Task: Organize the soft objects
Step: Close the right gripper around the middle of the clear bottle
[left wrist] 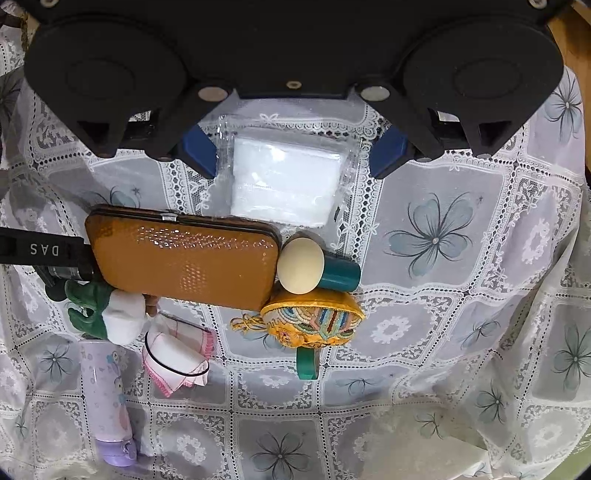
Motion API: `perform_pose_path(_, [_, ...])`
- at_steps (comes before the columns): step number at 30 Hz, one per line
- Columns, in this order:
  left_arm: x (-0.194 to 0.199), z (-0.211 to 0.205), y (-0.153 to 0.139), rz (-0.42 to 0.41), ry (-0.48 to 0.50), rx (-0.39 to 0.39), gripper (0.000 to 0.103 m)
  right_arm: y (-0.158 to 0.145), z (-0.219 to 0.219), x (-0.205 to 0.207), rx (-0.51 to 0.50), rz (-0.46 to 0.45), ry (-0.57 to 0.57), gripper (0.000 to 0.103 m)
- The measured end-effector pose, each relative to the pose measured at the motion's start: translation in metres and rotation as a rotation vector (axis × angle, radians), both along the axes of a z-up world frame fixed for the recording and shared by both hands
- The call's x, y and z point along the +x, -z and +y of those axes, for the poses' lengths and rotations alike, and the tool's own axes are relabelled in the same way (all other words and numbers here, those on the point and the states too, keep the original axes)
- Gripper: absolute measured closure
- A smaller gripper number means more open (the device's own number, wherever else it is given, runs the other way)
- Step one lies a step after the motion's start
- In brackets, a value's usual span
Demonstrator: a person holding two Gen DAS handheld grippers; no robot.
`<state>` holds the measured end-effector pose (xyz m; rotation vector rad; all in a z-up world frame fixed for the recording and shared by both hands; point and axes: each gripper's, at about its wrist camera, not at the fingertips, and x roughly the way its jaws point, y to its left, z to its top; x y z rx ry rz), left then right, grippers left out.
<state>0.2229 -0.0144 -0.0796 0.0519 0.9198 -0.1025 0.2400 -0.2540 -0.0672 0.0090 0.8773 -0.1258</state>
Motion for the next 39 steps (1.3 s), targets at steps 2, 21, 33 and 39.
perform_pose_path(2, [0.0,0.0,0.0,0.0,0.0,0.0,0.018,0.0,-0.002,0.002,0.003,-0.006,0.006,0.019])
perform_pose_path(21, [0.002,0.002,-0.002,-0.008,-0.004,-0.001,0.018,0.001,-0.009,-0.007,0.053,0.013,0.036,0.067])
perform_pose_path(33, [0.003,0.003,-0.001,-0.006,-0.007,-0.003,0.018,-0.007,-0.002,0.001,0.108,-0.028,0.08,0.039])
perform_pose_path(39, [0.003,0.003,0.0,-0.004,-0.007,-0.003,0.018,-0.006,0.002,0.011,0.097,-0.031,0.095,0.034])
